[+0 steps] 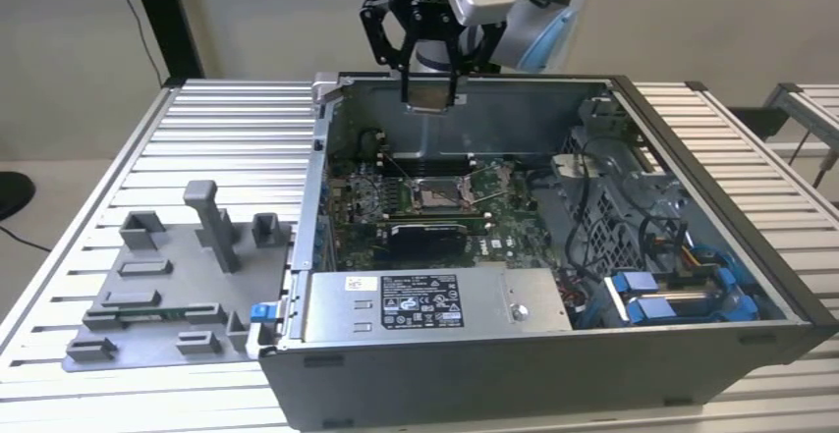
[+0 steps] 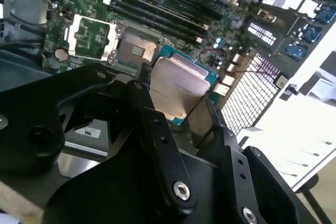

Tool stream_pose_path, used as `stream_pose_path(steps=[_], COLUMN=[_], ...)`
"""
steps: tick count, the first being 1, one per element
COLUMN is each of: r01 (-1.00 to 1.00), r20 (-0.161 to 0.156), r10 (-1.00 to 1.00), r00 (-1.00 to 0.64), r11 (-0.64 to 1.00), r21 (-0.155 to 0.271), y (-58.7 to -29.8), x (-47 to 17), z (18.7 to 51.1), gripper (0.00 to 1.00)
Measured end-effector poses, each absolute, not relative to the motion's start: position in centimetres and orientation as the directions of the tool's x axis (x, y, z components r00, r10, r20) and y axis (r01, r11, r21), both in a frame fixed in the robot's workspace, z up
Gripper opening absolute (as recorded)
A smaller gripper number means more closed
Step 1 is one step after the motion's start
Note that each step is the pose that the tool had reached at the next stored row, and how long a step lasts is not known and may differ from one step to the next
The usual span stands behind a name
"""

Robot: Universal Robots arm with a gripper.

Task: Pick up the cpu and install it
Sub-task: 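Place the cpu into insertion slot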

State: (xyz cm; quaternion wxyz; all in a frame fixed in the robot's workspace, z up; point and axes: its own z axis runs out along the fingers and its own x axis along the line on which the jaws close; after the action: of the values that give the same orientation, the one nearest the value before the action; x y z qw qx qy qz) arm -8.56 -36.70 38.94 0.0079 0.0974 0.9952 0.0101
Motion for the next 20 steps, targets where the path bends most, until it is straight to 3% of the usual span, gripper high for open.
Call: stream_pose_path(steps=[20], r01=[0.408], r20=[0.004], r10=[0.408], r00=[-0.913], r11=[0.913], r21=[0.013], y=[-36.70], x=[-8.56], z=[38.82], gripper=[0.00])
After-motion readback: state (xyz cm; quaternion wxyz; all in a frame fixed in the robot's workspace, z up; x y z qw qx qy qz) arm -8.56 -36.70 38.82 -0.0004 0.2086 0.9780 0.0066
